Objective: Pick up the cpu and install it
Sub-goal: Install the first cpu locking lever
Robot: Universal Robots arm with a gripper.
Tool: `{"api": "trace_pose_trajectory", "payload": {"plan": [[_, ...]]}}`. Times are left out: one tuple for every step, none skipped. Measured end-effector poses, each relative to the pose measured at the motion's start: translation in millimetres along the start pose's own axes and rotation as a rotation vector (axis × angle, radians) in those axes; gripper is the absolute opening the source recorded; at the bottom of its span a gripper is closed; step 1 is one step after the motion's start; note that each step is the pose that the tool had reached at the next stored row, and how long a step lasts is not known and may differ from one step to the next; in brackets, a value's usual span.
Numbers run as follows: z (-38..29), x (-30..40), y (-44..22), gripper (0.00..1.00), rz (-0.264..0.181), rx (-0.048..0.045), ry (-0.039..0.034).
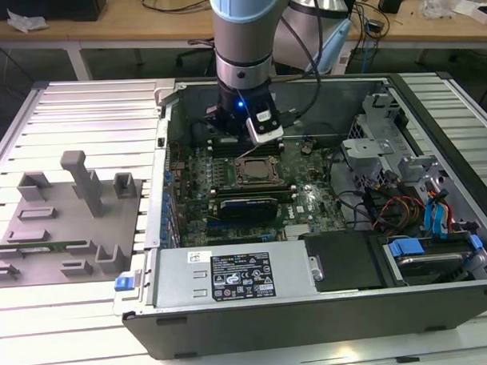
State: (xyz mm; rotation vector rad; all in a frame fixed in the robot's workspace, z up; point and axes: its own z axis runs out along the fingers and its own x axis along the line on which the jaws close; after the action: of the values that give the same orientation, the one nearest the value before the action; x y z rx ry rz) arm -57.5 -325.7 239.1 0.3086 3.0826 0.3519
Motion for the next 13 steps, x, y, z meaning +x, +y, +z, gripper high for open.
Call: {"api": "trace_pose_trajectory", "payload": {"plan": [[0.5, -1.2, 0.1, 0.11, 0.010, 0.0009, -0.0025], [0.8, -1.8, 0.2, 0.11, 0.015, 0.0013, -0.0037], [1.2, -2.8, 0.3, 0.11, 0.021, 0.0017, -0.0051], [1.9, -4.3, 0.5, 0.11, 0.031, 0.0019, -0.0075], [2.3, -5.1, 0.5, 0.11, 0.036, 0.0019, -0.0086], [2.7, -5.9, 0.6, 0.11, 0.041, 0.0019, -0.0099], [3.3, -7.6, 0.8, 0.11, 0.051, 0.0019, -0.0121], [3.8, -9.3, 1.1, 0.11, 0.058, 0.0019, -0.0139], [4.2, -10.6, 1.3, 0.11, 0.064, 0.0019, -0.0152], [4.6, -11.7, 1.4, 0.11, 0.069, 0.0019, -0.0163], [5.1, -13.4, 1.7, 0.11, 0.077, 0.0020, -0.0182], [5.5, -13.7, 1.9, 0.11, 0.081, 0.0022, -0.0190], [5.9, -13.8, 2.4, 0.11, 0.082, 0.0022, -0.0194]]}}
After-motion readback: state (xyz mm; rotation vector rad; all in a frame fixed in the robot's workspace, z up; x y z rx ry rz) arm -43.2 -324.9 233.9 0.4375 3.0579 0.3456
